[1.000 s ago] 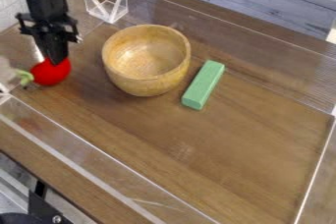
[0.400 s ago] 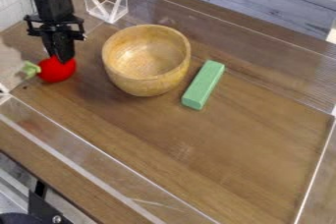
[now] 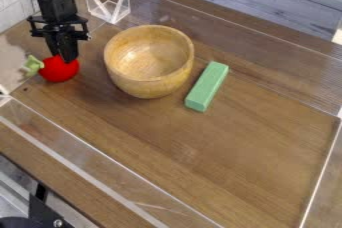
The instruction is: Move the red object to the left side of the table
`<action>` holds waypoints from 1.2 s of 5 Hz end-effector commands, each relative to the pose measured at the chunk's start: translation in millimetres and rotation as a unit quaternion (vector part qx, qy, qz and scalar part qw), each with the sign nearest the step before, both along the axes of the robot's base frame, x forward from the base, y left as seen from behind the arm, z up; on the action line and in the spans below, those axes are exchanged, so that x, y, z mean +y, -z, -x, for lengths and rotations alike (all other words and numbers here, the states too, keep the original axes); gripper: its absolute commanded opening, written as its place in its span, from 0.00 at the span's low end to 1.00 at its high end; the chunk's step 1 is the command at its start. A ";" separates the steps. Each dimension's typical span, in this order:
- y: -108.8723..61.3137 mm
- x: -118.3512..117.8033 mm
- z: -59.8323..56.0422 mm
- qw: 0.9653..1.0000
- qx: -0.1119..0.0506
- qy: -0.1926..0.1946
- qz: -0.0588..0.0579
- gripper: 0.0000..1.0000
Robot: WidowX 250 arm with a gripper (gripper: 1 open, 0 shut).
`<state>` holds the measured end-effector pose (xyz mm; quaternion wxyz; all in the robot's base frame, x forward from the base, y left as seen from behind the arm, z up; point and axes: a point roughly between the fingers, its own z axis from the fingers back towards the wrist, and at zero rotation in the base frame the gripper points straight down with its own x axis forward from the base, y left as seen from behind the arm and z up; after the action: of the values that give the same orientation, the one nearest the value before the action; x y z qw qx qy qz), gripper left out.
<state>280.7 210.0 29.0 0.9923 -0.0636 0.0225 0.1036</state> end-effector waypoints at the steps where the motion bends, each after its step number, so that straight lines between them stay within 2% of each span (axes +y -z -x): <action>1: -5.5 -2.6 -13.4 1.000 -0.017 -0.004 -0.010 1.00; 2: -5.2 -1.9 -17.1 1.000 -0.018 -0.015 -0.011 1.00; 3: -20.0 4.8 -15.3 1.000 -0.021 -0.019 -0.010 1.00; 5: -61.5 6.9 -12.6 0.999 -0.037 -0.017 -0.022 1.00; 6: -78.9 5.8 -17.5 0.999 -0.044 -0.005 -0.028 1.00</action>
<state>290.9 211.2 73.5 0.9912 -0.0693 0.0199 0.1110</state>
